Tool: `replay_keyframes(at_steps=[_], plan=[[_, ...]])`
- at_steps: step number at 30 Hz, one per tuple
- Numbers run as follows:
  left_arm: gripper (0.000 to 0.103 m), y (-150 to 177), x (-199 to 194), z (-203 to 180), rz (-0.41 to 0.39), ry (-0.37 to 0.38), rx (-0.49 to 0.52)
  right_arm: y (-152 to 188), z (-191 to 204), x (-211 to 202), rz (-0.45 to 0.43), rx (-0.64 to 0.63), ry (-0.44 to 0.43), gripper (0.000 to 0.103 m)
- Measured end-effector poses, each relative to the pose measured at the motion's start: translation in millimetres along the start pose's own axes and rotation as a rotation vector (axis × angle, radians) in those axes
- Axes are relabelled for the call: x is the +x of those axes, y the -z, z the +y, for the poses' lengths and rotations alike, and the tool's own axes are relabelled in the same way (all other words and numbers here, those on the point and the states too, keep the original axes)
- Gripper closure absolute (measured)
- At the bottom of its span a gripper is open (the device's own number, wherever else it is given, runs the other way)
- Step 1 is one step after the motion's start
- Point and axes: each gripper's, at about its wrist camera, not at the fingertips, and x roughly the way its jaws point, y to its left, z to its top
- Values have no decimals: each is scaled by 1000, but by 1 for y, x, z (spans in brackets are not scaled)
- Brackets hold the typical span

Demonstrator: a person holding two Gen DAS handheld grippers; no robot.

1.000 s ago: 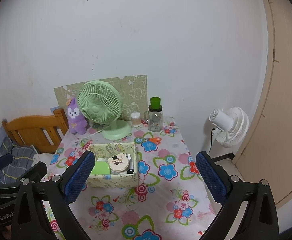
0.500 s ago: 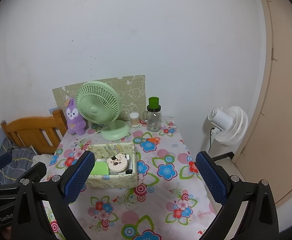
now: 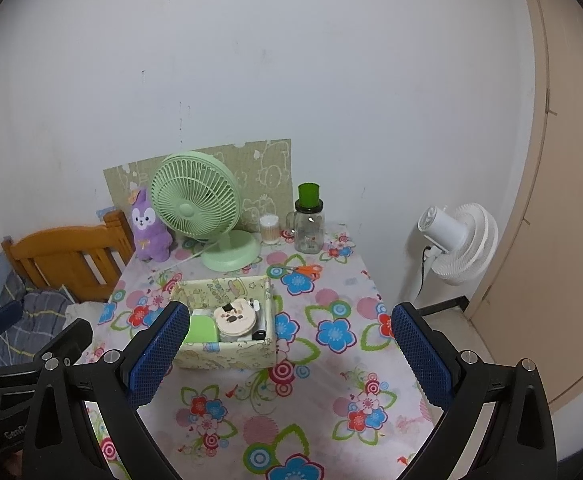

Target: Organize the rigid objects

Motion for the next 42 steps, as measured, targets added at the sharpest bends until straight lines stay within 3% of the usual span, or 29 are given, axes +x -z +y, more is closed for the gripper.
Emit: replay_keyframes(at_steps=[42], plan=[[0, -14, 4, 10, -11, 21, -4, -15, 13, 0, -29, -7, 14, 1]])
